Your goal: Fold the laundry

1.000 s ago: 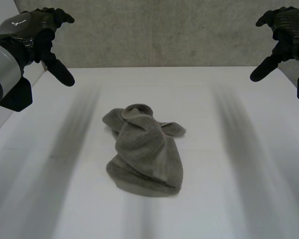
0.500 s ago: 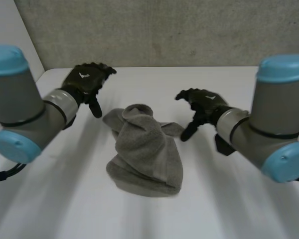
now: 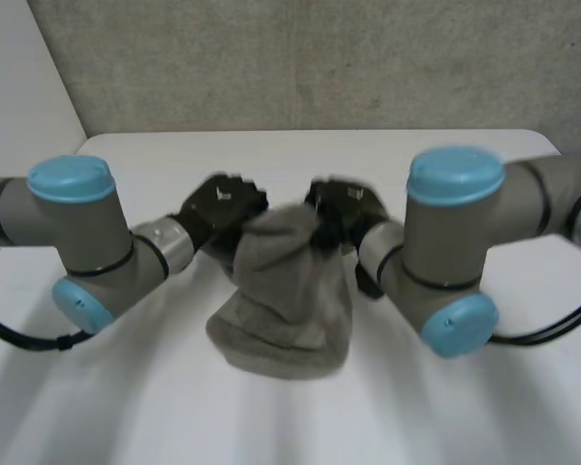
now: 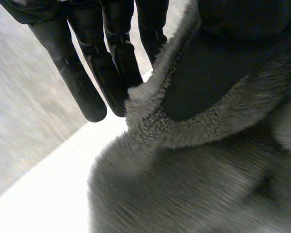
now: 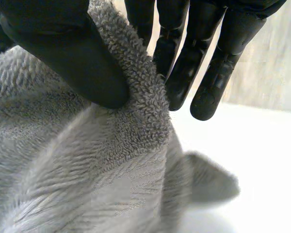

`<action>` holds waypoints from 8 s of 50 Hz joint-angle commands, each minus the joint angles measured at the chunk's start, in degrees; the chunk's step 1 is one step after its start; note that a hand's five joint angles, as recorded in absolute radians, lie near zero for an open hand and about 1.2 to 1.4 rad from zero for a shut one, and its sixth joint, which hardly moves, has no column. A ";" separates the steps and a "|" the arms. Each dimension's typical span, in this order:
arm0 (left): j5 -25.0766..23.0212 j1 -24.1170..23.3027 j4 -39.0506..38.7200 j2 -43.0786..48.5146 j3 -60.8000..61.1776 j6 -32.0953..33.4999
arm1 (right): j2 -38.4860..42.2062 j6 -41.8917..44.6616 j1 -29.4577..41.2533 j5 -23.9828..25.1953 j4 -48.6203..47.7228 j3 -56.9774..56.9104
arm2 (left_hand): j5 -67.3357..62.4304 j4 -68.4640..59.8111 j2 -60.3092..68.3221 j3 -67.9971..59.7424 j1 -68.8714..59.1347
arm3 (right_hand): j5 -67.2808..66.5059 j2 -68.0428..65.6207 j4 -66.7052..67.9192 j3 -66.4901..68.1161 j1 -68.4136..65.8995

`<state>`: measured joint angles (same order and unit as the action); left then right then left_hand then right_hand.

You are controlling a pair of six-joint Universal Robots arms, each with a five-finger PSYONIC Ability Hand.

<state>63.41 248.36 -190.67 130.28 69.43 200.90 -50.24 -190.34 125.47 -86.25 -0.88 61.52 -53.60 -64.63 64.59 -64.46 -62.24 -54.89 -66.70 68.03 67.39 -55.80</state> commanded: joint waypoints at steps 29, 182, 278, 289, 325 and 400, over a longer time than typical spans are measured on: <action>28.35 -11.84 -0.43 -24.99 37.71 -11.85 | -13.39 47.34 -0.13 -1.29 9.59 23.80 | -15.09 -14.06 14.10 -14.23 -16.45 | -15.11 -13.30 11.97 12.61 -24.20; -4.09 -6.48 3.73 2.96 -1.66 -4.31 | -47.67 55.78 -5.23 5.83 3.43 34.98 | 27.41 28.45 -28.40 28.27 26.05 | -15.11 -13.30 11.97 12.61 -24.20; 1.53 -2.00 18.51 6.22 -9.83 17.16 | -50.65 55.17 -12.17 13.04 0.00 35.59 | -16.40 -15.37 15.41 -15.54 -17.76 | -15.11 -13.30 11.97 12.61 -24.20; 12.26 -2.44 -2.77 -0.46 -14.49 4.15 | -34.75 55.60 -12.35 12.24 -0.35 24.17 | -16.40 -15.37 15.41 -15.54 -17.76 | -15.11 -13.30 11.97 12.61 -24.20; 34.76 -2.35 -11.39 -16.28 31.89 -13.08 | -14.01 50.69 -12.79 5.21 -4.93 30.66 | -16.40 -15.37 15.41 -15.54 -17.76 | -15.11 -13.30 11.97 12.61 -24.20; 2.42 7.40 7.77 -4.95 17.15 28.85 | -19.10 50.68 -16.04 9.52 -7.82 44.12 | 26.29 27.33 -27.29 27.16 24.94 | -13.15 -11.34 10.01 10.65 -22.24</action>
<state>65.82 255.76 -183.97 124.97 87.31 229.74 -69.32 -139.66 109.56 -76.80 -8.70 105.68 -21.17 -31.24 31.16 -31.17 -31.43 -56.39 -66.70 68.42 67.99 -55.80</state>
